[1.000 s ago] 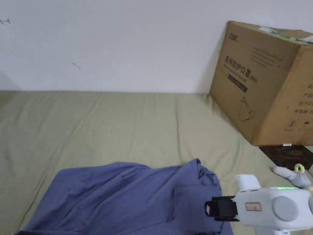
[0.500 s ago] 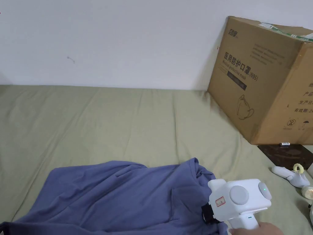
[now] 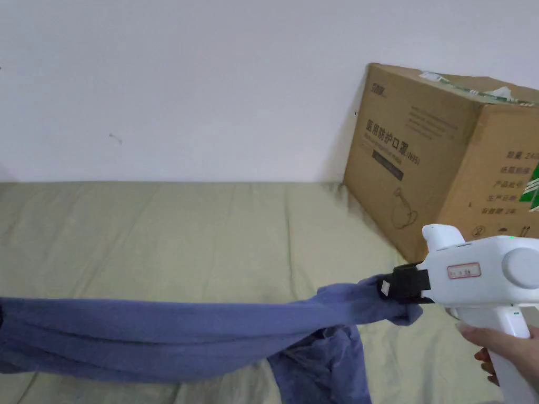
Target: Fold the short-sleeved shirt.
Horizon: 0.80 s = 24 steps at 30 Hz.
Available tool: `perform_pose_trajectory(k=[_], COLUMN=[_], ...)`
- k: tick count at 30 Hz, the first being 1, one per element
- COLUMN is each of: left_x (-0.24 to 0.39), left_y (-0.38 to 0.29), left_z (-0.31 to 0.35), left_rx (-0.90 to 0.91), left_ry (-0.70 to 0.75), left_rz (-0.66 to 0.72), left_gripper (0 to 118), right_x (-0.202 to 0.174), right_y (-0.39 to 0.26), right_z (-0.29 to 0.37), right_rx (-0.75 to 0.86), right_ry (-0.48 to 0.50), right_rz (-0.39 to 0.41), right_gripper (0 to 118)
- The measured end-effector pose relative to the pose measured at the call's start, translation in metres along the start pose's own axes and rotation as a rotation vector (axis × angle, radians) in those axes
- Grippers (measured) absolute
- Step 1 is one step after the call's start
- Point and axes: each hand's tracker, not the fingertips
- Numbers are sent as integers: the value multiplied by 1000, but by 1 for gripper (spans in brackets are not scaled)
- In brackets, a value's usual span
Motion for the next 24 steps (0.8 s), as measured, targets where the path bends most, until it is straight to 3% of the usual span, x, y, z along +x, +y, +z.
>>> perform_pose_trajectory(k=[4,14,17,19,24], left_x=[20,35,40,37,26], left_y=[67,216,238,242,246], left_z=[8,7,-7,-21,-56], left_rx=[84,197,208,205,166], left_ry=[31,41,60,74,99], left_rz=[-143,-161,-152,-119,-104], left_gripper=[3,3,3,3,3], right_x=[-13,-52,-59,-69,-67], right_y=[53,198,233,239,264], right_z=[46,115,107,92,47], right_rx=[100,307,292,289,301], right_ry=[38,18,17,-31,-46], right_rz=[-32,32,20,54,14], right_gripper=[5,1,0,0,0])
